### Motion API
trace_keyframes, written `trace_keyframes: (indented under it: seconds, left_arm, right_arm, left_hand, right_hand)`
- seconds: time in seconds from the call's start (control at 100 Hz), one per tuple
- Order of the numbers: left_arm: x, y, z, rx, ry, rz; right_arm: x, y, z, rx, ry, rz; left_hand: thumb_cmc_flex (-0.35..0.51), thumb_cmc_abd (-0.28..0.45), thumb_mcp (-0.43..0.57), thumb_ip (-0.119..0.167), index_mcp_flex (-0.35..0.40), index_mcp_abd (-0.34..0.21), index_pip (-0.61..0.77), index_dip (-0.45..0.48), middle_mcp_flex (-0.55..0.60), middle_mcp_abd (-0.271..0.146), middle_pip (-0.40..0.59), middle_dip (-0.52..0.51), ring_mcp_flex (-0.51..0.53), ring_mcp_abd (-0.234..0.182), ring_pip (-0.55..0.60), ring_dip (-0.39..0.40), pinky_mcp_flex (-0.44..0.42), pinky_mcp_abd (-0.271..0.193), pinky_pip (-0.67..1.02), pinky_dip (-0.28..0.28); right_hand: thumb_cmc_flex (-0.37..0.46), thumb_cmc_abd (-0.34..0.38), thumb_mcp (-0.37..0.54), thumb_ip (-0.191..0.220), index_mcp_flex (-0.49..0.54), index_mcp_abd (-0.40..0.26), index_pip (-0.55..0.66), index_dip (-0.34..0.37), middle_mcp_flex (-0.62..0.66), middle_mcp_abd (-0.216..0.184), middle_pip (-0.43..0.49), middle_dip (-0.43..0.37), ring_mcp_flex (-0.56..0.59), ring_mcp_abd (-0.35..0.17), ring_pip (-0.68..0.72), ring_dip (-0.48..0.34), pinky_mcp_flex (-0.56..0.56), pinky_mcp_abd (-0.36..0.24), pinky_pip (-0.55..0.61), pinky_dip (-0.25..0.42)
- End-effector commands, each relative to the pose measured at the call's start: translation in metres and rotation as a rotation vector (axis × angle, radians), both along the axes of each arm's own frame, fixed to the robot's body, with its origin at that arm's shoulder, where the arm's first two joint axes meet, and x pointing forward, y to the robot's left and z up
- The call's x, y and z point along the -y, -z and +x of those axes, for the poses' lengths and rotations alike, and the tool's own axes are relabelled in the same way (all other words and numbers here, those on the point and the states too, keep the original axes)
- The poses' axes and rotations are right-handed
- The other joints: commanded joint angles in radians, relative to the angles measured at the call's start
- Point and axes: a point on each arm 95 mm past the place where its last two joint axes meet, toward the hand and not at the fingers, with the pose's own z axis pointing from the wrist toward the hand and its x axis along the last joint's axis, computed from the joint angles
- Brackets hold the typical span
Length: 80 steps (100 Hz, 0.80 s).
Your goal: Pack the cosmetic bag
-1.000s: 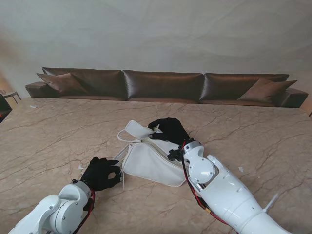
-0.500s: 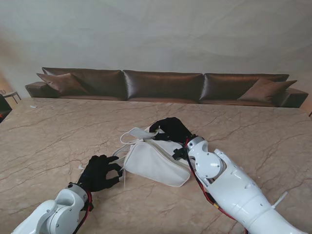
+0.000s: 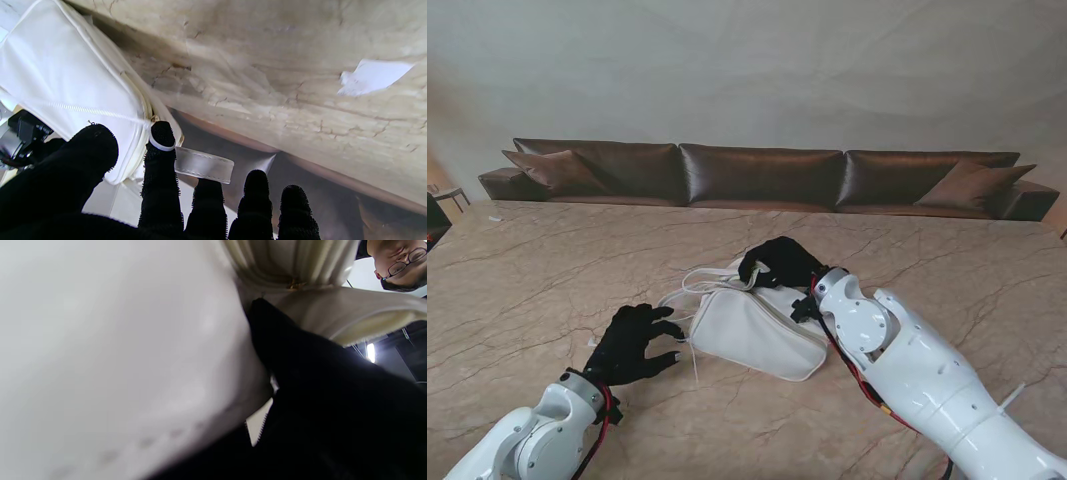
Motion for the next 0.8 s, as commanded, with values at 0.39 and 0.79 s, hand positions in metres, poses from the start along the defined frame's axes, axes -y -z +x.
trace_keyframes:
  seconds: [0.39,0.79]
  left_arm:
    - [0.014,-0.021,0.000,0.067,0.067,-0.158]
    - [0.001,-0.025,0.011,0.109,-0.017,-0.191]
  right_arm:
    - [0.008,0.013,0.003,-0.029,0.014,-0.082]
    - [0.012,-0.007,0.011,0.042,0.003,-0.172]
  left_hand:
    - [-0.036,0.011,-0.012,0.026,-0.038,0.002,-0.013,-0.002,-0.080,-0.085,0.022,0.163,0.017,-0.052,0.047,0.168,-0.016,0.002,-0.001,0.032]
    - [-0.039,0.026,-0.029,0.027,-0.176,0.087,-0.238,-0.190,-0.146,-0.078,-0.028,0.015,0.035,-0.104,-0.061,-0.053,0.006,-0.030,0.057,0.125]
  right_hand:
    - [0.186,0.162,0.440,0.154,0.127,0.089,0.462,0.042,0.120,-0.169,0.120,0.008,0.046,-0.023,0.057,0.008,0.018,-0.002,0.041,0.016]
    - [0.185,0.165,0.436,0.152,0.117,0.087,0.459,0.040,0.113,-0.174,0.115,0.008,0.045,-0.023,0.054,0.004,0.014,-0.004,0.040,0.011]
